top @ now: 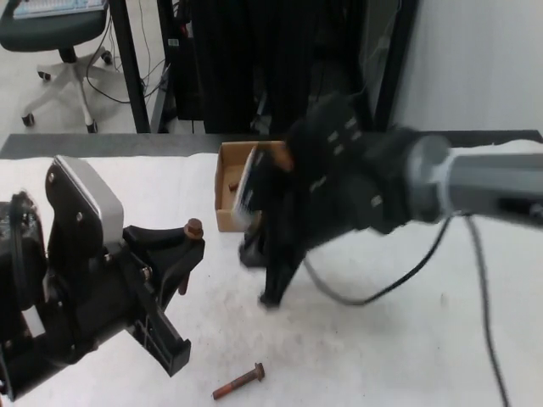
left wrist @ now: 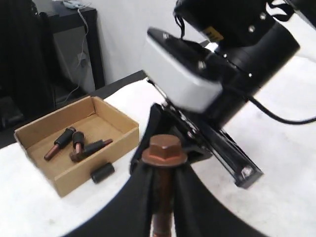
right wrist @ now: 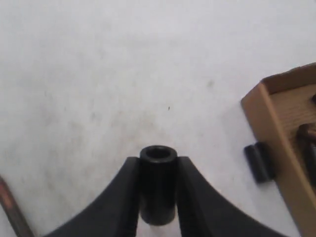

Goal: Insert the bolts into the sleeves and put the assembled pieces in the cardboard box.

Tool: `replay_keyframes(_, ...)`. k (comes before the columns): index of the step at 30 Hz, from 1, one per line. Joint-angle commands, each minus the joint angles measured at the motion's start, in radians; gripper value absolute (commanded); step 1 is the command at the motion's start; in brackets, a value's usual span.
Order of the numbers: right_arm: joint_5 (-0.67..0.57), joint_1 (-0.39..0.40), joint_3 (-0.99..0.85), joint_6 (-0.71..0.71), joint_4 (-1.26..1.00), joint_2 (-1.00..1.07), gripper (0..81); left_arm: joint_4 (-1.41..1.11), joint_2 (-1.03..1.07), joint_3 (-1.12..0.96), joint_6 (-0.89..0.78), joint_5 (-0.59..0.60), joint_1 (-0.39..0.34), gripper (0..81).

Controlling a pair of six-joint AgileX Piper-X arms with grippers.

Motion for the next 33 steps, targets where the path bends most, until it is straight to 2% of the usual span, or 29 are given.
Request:
replay_keyframes(1,-0.185,-0.066,0.056,0.211,-0.202,-0.047,0.8,-0.096,-0.006,-0.001,-0.027,0.038,0.003,0.0)
replay_keyframes(4,-0.332,-0.125,0.168,0.394,-0.474,-0.066,0.8,-0.217,-0.006,-0.001,-0.046,0.085,0.003,0.0)
replay_keyframes(8,-0.435,-0.192,0.360,0.644,-0.968,-0.067,0.8,-0.404,-0.006,-0.001,-0.059,0.176,0.003,0.0)
replay_keyframes(11,-0.469,-0.214,0.495,0.744,-1.318,-0.064,0.8,-0.513,-0.006,-0.001,-0.097,0.206,0.003,0.0)
replay_keyframes(14,-0.469,-0.213,0.597,0.749,-1.543,-0.064,0.8,-0.583,-0.006,-0.001,-0.146,0.250,0.003,0.0)
replay_keyframes(18,-0.467,-0.194,0.628,0.723,-1.486,-0.064,0.8,-0.624,0.020,-0.005,-0.203,0.342,0.003,0.0)
replay_keyframes(22,-0.460,-0.163,0.625,0.604,-1.348,-0.064,0.8,-0.622,0.086,-0.023,-0.247,0.426,0.003,0.0)
replay_keyframes(33,-0.460,-0.050,0.613,0.600,-1.305,-0.064,0.8,-0.622,0.367,-0.058,-0.213,0.430,0.003,0.0)
